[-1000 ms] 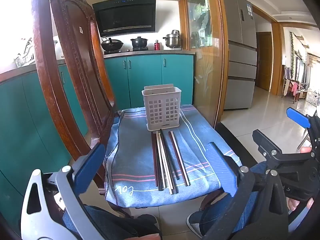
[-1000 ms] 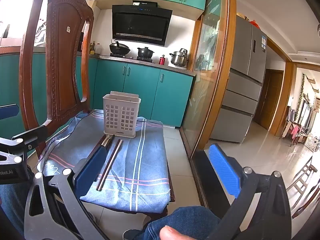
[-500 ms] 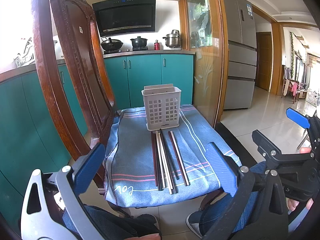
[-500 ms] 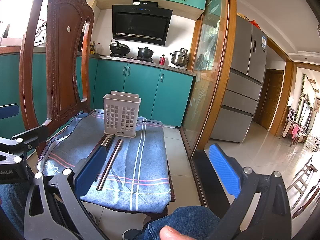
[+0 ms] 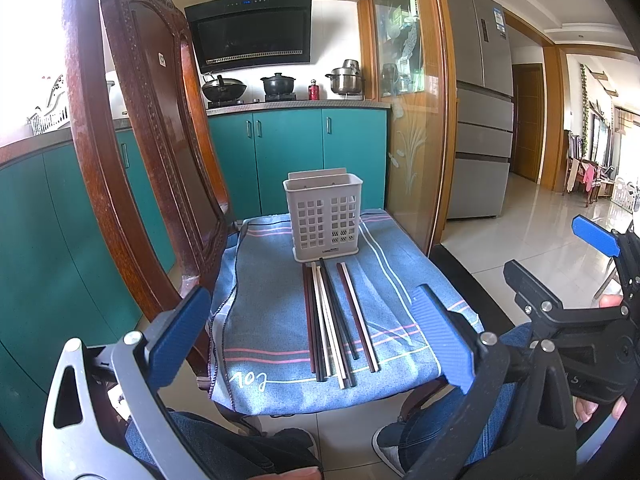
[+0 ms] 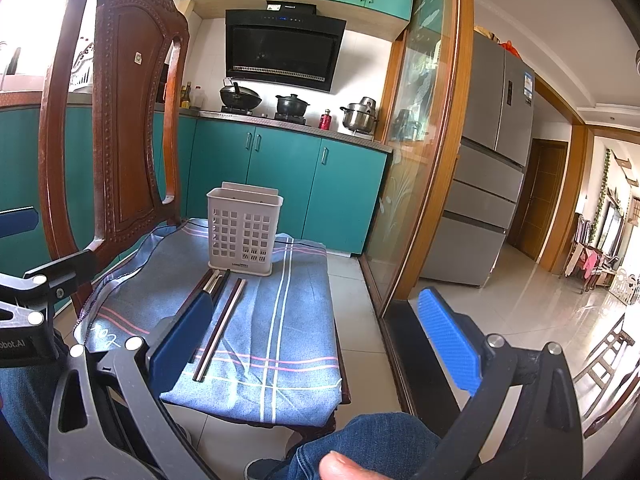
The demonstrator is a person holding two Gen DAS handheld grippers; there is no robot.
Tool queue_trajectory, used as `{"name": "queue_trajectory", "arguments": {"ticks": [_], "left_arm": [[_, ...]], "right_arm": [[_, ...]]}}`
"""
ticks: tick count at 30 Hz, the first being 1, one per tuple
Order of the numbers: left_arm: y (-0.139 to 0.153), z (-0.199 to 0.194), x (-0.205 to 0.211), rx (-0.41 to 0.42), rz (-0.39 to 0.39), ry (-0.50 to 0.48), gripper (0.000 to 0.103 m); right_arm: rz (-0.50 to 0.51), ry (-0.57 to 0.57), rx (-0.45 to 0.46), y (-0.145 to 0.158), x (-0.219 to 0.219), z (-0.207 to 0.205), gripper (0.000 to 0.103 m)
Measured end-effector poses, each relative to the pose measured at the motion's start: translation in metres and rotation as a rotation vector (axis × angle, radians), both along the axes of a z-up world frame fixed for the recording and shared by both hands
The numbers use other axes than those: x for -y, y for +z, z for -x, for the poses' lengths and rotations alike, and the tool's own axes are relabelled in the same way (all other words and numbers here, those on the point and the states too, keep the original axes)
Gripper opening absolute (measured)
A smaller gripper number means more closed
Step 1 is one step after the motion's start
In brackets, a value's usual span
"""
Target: Organize utensils
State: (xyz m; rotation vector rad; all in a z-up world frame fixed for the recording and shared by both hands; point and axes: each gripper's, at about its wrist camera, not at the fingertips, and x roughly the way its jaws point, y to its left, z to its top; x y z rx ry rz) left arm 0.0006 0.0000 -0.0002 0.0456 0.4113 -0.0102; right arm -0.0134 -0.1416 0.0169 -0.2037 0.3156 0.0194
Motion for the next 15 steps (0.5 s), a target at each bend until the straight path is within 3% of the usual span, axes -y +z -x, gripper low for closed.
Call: {"name": "queue_trajectory", "arguments": {"ticks": [10, 15], "left_arm": [[0.001, -0.005, 0.001, -0.013, 0.005, 0.001, 0.100], [-0.013, -0.013, -0.003, -0.049, 0.003, 0.017, 0.100]], "right_arm": [[0.011, 0.002, 0.007, 0.000, -0.002, 0.000, 0.100], [0.069, -0.070, 0.001, -0.005, 0.004, -0.021, 0.100]]}}
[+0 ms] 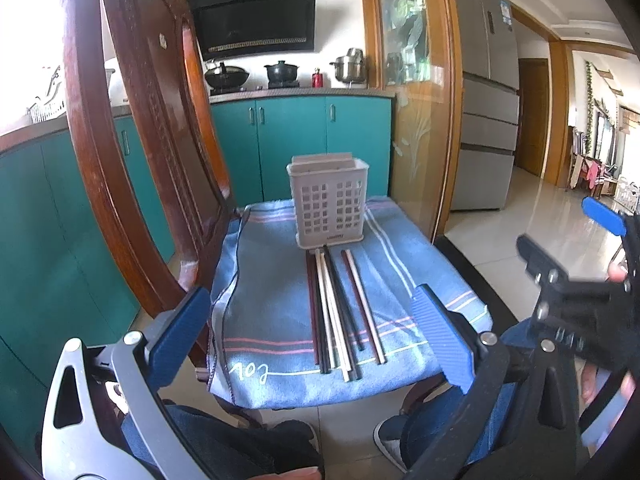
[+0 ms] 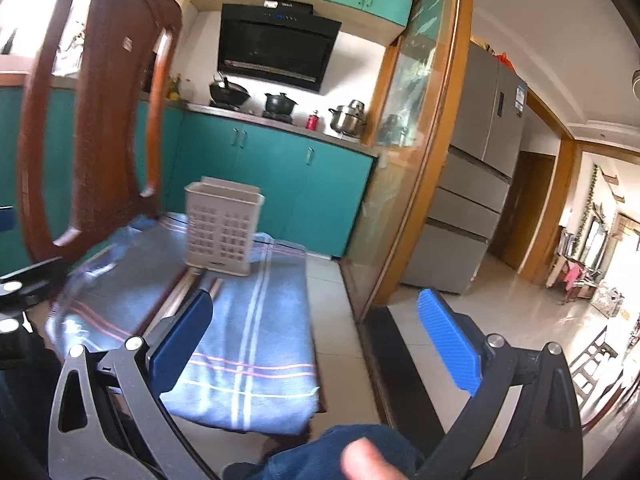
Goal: Organize utensils
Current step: 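Move both tools down toward the row of chopsticks on the cloth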
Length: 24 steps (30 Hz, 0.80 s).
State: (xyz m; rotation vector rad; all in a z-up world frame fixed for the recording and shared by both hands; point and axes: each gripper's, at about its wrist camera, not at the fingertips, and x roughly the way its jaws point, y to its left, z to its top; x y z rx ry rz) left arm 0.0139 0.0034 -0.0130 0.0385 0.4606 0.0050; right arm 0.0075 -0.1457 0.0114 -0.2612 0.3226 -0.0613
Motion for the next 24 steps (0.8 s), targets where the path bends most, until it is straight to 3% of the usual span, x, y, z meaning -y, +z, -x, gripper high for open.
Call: {"name": "queue_trajectory", "arguments": {"ticks": [4, 7, 11, 13, 14, 16, 18, 20, 24], "left_arm": [[-0.014, -0.009, -0.004, -0.047, 0.009, 0.006, 0.100], [-0.027, -0.022, -0.007, -0.098, 0.014, 0.009, 0.100], [-0.043, -0.042, -0.012, -0.162, 0.038, -0.002, 0.100], [-0.049, -0.051, -0.013, -0.180, 0.033, 0.003, 0.099], [-0.051, -0.057, -0.014, -0.187, 0.025, 0.006, 0.093], [-0.055, -0.068, -0.015, -0.207, 0.021, 0.006, 0.078], [-0.060, -0.089, -0.019, -0.235, 0.024, -0.004, 0.070], [-0.060, -0.115, -0.021, -0.253, 0.014, -0.011, 0.066], [-0.067, -0.180, -0.024, -0.278, -0.038, -0.019, 0.066]], "right_arm": [[-0.041, -0.049, -0.171, -0.014, 0.021, -0.033, 0.100], [-0.121, -0.056, -0.247, -0.024, 0.034, -0.051, 0.100], [-0.145, -0.042, -0.323, -0.039, 0.033, -0.074, 0.100], [-0.167, 0.001, -0.366, -0.047, 0.026, -0.086, 0.090], [-0.186, 0.022, -0.386, -0.051, 0.025, -0.093, 0.085], [-0.224, 0.048, -0.432, -0.058, 0.021, -0.109, 0.056], [-0.278, 0.084, -0.502, -0.067, 0.017, -0.133, 0.043], [-0.324, 0.129, -0.544, -0.073, 0.013, -0.162, 0.041], [-0.318, 0.170, -0.609, -0.087, -0.008, -0.222, 0.041]]}}
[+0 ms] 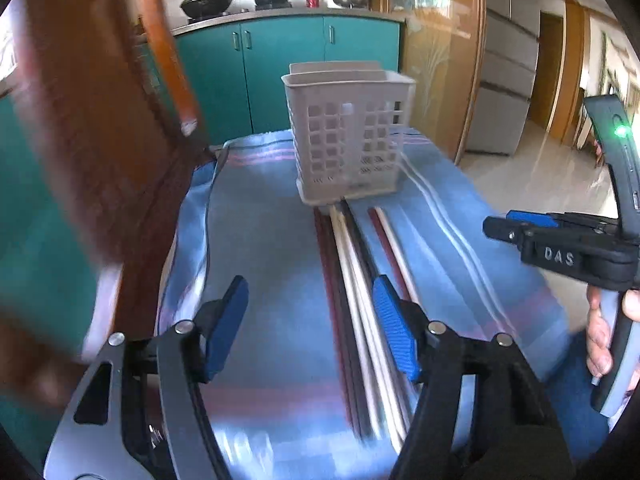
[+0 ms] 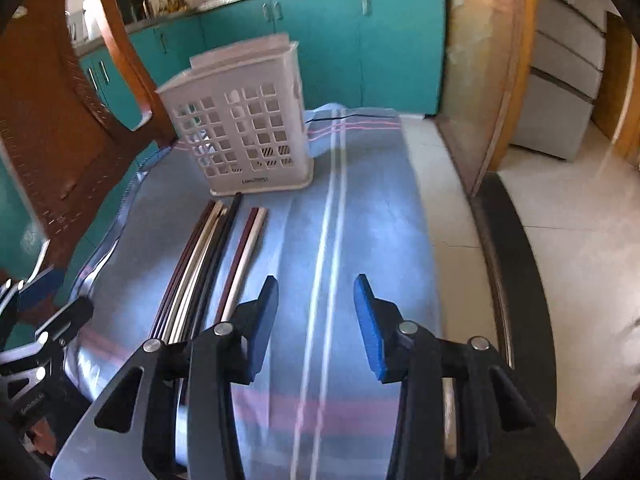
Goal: Organize utensils
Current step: 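Move both tools down toward the row of chopsticks on the cloth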
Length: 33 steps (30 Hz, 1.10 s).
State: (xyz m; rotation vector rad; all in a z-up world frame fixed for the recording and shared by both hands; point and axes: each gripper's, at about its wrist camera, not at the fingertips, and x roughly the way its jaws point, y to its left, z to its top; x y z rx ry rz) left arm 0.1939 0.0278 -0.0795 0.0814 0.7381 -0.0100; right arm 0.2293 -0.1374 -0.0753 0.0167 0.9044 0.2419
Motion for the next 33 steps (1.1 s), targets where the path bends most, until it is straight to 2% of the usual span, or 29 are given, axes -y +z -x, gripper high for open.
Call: {"name": "queue_trajectory", "arguments": {"ticks": [1, 3, 6, 9, 12, 14, 15, 16, 19, 22, 24, 28, 30, 33], "left_arm": [[-0.004, -0.022, -0.001, -0.012, -0.039, 0.008, 0.065], [-0.013, -0.055, -0.006, -0.045, -0.050, 0.005, 0.062], [-0.024, -0.084, -0.017, -0.082, -0.002, -0.002, 0.061], [-0.034, -0.096, -0.025, -0.113, 0.049, 0.010, 0.061], [-0.036, -0.105, -0.025, -0.127, 0.111, -0.019, 0.061], [-0.036, -0.106, -0.020, -0.109, 0.085, -0.023, 0.062], [-0.036, -0.105, -0.018, -0.107, 0.074, -0.027, 0.064], [-0.037, -0.107, -0.018, -0.108, 0.072, -0.030, 0.065], [-0.042, -0.109, -0.015, -0.131, 0.063, -0.041, 0.065], [-0.048, -0.110, -0.015, -0.154, 0.043, -0.035, 0.065], [-0.050, -0.111, -0.015, -0.166, 0.062, -0.034, 0.065], [-0.059, -0.116, -0.019, -0.217, 0.120, -0.032, 0.062], [-0.068, -0.120, -0.021, -0.253, 0.107, -0.008, 0.059], [-0.071, -0.121, -0.024, -0.257, 0.114, 0.014, 0.057]], "right_arm": [[-0.013, 0.012, -0.031, -0.006, -0.005, -0.018, 0.041], [-0.049, 0.032, -0.102, -0.018, -0.014, -0.050, 0.041], [-0.061, 0.082, -0.153, -0.026, -0.031, -0.072, 0.041], [-0.004, 0.156, -0.169, -0.035, -0.055, -0.082, 0.041], [0.054, 0.204, -0.197, -0.054, -0.069, -0.089, 0.041], [0.042, 0.209, -0.177, -0.055, -0.068, -0.089, 0.034], [0.032, 0.209, -0.180, -0.055, -0.066, -0.090, 0.019], [0.013, 0.209, -0.188, -0.054, -0.063, -0.091, 0.012], [-0.021, 0.203, -0.212, -0.056, -0.052, -0.095, 0.013], [0.055, 0.179, -0.179, -0.052, -0.045, -0.091, 0.012], [0.088, 0.147, -0.168, -0.051, -0.038, -0.090, 0.012], [0.033, 0.120, -0.181, -0.051, -0.021, -0.094, 0.017], [0.029, 0.124, -0.181, -0.051, -0.017, -0.094, 0.019], [0.024, 0.129, -0.178, -0.051, -0.014, -0.096, 0.021]]}}
